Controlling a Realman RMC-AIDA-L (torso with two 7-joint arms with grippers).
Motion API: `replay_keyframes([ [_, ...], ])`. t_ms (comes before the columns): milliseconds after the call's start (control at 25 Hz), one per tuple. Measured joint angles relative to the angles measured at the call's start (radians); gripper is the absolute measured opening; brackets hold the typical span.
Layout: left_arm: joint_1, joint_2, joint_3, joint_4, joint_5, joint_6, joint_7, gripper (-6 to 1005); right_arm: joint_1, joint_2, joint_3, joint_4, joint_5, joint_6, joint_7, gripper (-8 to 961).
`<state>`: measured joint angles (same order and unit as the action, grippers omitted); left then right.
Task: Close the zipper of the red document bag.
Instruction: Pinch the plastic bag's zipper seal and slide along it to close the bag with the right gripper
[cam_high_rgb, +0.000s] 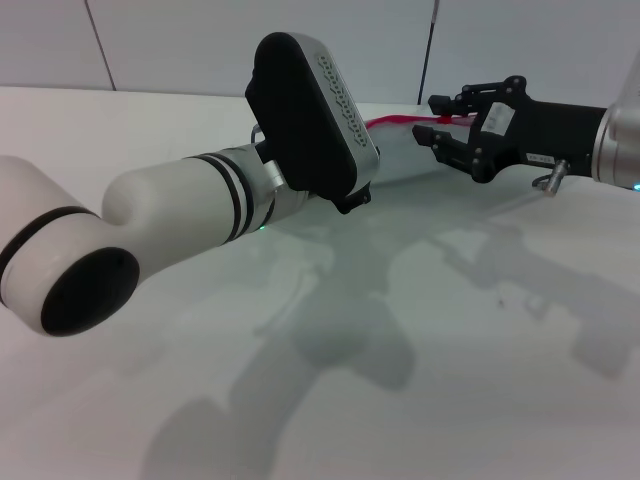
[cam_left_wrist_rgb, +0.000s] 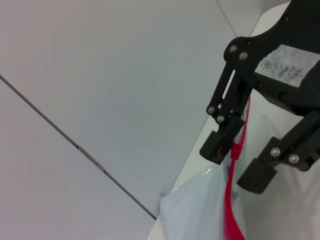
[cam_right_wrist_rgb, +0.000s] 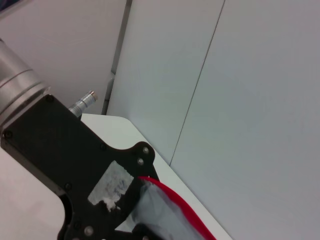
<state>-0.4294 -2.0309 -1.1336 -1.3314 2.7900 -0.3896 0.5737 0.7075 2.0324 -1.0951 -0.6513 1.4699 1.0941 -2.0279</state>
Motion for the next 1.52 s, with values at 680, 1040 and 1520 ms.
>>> replay_keyframes([
  [680,0.0,0.0,-0.001,-0.003,0.0,0.0,0.0,58,0.001,0.0,0.0,0.009,0.0,-0.034,0.0,282],
  [1040,0.0,0.0,-0.002,-0.004,0.0,0.001,0.0,58,0.002,0.0,0.0,0.009,0.0,-0.037,0.0,235],
  [1520,0.005,0.0,-0.002,-0.011,0.0,0.0,0.0,58,-0.005,-0.001,0.0,0.01,0.0,-0.063,0.0,148],
])
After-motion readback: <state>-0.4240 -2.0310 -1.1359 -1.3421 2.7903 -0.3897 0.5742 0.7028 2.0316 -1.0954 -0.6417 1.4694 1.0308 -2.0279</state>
